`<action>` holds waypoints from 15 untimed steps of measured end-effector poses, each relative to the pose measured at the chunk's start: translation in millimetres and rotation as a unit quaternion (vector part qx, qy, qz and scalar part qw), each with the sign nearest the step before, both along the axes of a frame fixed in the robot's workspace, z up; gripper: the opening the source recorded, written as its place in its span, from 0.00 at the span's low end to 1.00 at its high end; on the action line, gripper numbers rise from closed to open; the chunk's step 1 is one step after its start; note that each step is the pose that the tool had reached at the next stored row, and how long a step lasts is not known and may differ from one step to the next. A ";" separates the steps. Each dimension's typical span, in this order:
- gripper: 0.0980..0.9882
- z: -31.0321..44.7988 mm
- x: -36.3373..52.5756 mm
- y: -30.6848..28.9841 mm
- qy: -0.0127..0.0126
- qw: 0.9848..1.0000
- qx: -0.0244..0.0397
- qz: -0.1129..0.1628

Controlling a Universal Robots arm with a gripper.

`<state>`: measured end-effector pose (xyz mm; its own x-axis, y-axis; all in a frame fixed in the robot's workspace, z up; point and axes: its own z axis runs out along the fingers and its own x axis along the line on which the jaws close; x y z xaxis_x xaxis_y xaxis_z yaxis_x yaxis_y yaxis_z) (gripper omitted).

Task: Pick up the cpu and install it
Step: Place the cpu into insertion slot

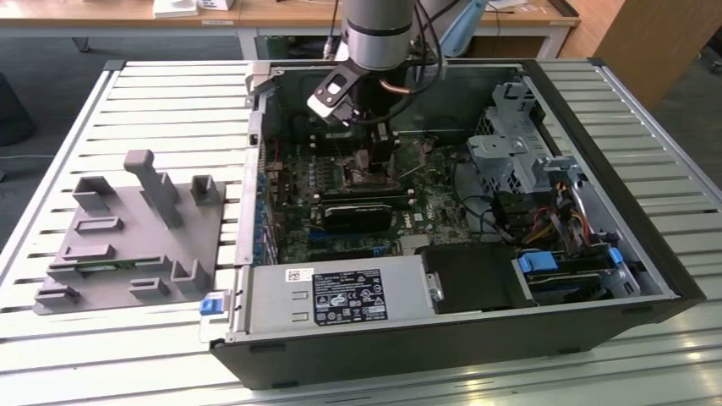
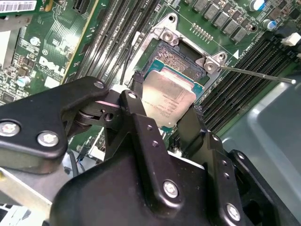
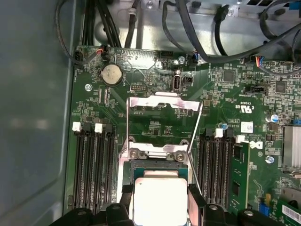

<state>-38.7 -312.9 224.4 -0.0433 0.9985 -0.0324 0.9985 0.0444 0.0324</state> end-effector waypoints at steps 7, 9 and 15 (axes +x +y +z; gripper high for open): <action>0.50 -8.3 -0.1 0.0 0.000 1.000 0.001 0.000; 0.50 -10.7 -0.1 0.0 0.000 1.000 0.001 0.000; 0.50 -16.8 -0.1 0.0 0.000 1.000 0.001 -0.001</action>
<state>-38.8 -312.9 207.6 -0.0422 0.9986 -0.0305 0.9985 0.0432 0.0325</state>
